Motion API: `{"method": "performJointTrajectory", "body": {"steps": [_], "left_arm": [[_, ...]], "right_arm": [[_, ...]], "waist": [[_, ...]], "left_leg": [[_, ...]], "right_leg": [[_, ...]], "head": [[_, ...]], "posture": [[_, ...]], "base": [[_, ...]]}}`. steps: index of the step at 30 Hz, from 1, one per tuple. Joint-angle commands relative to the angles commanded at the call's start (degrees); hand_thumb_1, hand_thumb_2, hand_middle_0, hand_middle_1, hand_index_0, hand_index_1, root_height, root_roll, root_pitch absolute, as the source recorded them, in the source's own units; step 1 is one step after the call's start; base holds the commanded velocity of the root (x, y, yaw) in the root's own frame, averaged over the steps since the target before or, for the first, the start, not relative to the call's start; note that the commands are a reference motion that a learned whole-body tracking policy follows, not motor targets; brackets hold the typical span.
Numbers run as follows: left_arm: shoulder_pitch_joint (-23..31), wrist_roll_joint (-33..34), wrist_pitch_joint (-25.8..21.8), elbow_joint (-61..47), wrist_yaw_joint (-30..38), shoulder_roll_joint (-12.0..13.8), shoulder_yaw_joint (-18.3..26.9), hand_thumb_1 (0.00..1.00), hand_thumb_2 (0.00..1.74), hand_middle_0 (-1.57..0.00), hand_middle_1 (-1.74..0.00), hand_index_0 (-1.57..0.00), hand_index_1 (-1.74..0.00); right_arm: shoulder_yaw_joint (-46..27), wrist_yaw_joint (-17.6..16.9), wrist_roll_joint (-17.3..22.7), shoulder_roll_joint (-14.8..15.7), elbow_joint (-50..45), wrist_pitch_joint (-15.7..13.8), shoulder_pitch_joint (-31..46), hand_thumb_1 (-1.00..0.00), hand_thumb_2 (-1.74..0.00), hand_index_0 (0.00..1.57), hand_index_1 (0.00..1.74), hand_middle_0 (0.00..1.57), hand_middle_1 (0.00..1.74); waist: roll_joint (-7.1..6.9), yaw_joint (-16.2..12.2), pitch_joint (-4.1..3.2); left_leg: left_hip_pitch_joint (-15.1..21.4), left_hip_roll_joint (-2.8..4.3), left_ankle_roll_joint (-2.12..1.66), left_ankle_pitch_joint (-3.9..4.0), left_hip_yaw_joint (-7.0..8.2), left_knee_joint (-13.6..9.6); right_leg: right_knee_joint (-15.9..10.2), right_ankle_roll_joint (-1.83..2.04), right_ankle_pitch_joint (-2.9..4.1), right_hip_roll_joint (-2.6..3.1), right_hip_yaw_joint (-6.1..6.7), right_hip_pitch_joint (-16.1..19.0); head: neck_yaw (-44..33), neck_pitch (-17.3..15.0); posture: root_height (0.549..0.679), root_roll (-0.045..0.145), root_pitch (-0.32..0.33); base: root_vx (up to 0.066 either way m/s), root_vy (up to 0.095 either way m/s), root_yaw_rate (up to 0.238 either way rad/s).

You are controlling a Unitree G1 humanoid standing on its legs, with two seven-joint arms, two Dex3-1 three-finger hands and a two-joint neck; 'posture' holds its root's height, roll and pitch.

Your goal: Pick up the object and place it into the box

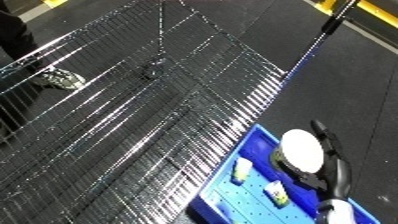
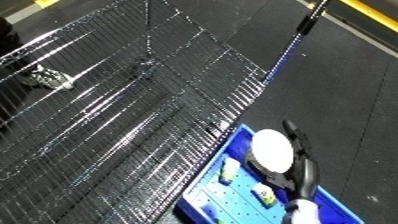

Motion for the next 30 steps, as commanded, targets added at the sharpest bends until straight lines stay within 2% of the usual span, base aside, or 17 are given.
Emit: {"method": "performJointTrajectory", "body": {"steps": [11,19,23,26,30], "left_arm": [[0.53,-0.62,-0.08,0.14,-0.18,-0.68,-0.21,1.0,1.74,-1.57,-1.74,-1.57,-1.74],[0.81,-0.34,0.17,-0.31,0.49,-1.19,-0.62,1.0,1.74,-1.57,-1.74,-1.57,-1.74],[0.78,0.34,0.76,-0.68,0.81,-1.1,-0.44,1.0,1.74,-1.57,-1.74,-1.57,-1.74],[0.55,0.7,1.12,-0.89,1.06,-0.75,-0.13,1.0,1.74,-1.57,-1.74,-1.57,-1.74],[-0.15,1.02,1.64,-0.72,1.39,-0.27,0.32,1.0,1.74,-1.57,-1.74,-1.57,-1.74]], "right_arm": [[1.88,2.6,-2.26,1.56,-1.69,1.25,0.69,0.0,0.0,0.0,0.0,0.0,0.0],[6.68,6.54,-5.43,4.49,-7.09,3.05,0.41,0.0,0.0,0.0,0.0,0.0,0.0],[9.62,9.28,-5.29,6.64,-10.06,5.17,-0.34,0.0,0.0,0.0,0.0,0.0,0.0],[11.49,10.63,-5.29,7.74,-11.52,6.6,-1.45,0.0,0.0,0.0,0.0,0.0,0.0],[13.53,11.08,-6.5,8.64,-12.07,8.09,-3.5,0.0,0.0,0.0,0.0,0.0,0.0]], "waist": [[-0.64,0.96,-0.6],[-2.35,2.84,-1.22],[-3.56,4.2,-1.48],[-4.47,5.26,-1.42],[-5.58,6.69,-1.13]], "left_leg": [[0.24,0.23,-0.3,0.56,-0.52,0.01],[0.56,-0.06,0.05,0.28,-1.55,-0.25],[0.39,-0.19,0.27,0.13,-2.25,-0.29],[-0.07,-0.18,0.36,0.25,-2.69,-0.13],[-1.06,-0.29,0.45,0.46,-3.52,0.39]], "right_leg": [[-0.49,-0.26,0.18,0.03,-0.34,1.22],[-0.92,-0.43,0.23,0.05,-1.01,2.73],[-1.04,-0.37,0.32,0.05,-1.54,3.32],[-0.8,-0.39,0.3,0.28,-2.06,3.38],[-0.38,-0.58,0.38,0.72,-2.72,3.41]], "head": [[-2.59,-3.26],[-9.29,-5.91],[-11.59,-4.8],[-12.94,-4.7],[-15.27,-6.16]], "posture": [[0.667,0.09,-0.026],[0.668,0.085,-0.039],[0.668,0.08,-0.043],[0.668,0.076,-0.043],[0.668,0.068,-0.045]], "base": [[0.01,0.012,0.037],[0.019,-0.001,0.086],[0.021,-0.043,0.115],[0.0,-0.049,0.11],[-0.005,-0.044,0.128]]}}
